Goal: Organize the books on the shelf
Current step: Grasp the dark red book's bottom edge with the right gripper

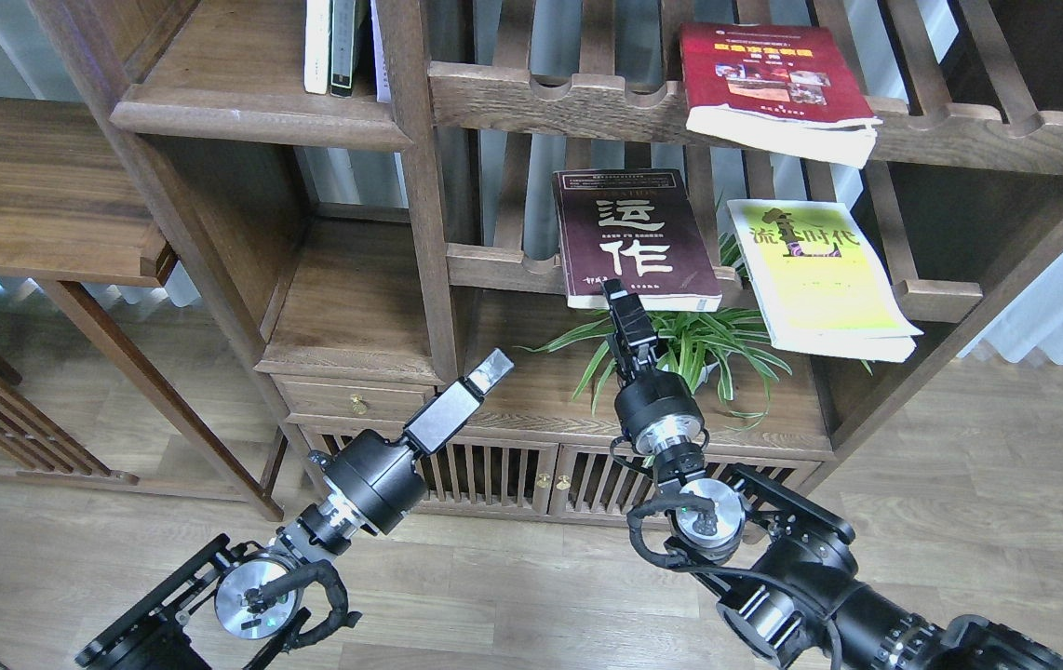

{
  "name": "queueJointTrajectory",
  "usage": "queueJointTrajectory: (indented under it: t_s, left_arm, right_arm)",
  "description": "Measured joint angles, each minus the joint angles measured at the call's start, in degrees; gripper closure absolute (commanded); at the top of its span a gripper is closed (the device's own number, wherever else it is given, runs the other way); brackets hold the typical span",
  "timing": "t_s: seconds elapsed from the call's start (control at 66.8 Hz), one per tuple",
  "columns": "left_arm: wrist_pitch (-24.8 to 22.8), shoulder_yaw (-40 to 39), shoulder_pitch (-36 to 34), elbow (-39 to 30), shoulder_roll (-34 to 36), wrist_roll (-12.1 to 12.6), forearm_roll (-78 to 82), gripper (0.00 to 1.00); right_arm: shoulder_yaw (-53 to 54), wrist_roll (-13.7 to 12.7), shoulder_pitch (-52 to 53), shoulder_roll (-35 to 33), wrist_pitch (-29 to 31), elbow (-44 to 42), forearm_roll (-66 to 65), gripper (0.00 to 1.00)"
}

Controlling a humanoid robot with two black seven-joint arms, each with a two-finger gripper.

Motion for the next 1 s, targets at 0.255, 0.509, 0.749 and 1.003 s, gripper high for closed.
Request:
queueJointTrajectory:
  t_s: [0.255, 0.509, 0.749, 1.003]
  left_arm:
    - [0.0, 0.2, 0.1, 0.2, 0.0, 0.0, 1.0, 0.0]
    - [0.0, 0.0, 0.5, -0.1, 0.0, 0.0, 1.3, 0.0]
    - [0.0, 0.3, 0.6, -0.1, 0.0, 0.0, 1.5, 0.0]
    - [0.0, 0.2, 0.8, 0.0, 0.0, 0.0, 1.9, 0.0]
  right_arm:
    - [0.5, 0.0, 0.7, 0.0, -2.6, -0.6, 0.6, 0.07]
    - [0.6, 0.0, 1.1, 0.0, -4.2, -1.4, 1.3, 0.07]
    - [1.9, 0.0, 2.5, 0.0, -4.2, -2.5, 1.5, 0.07]
    - [3.3, 0.0, 3.1, 0.0, -4.2, -2.6, 1.5, 0.12]
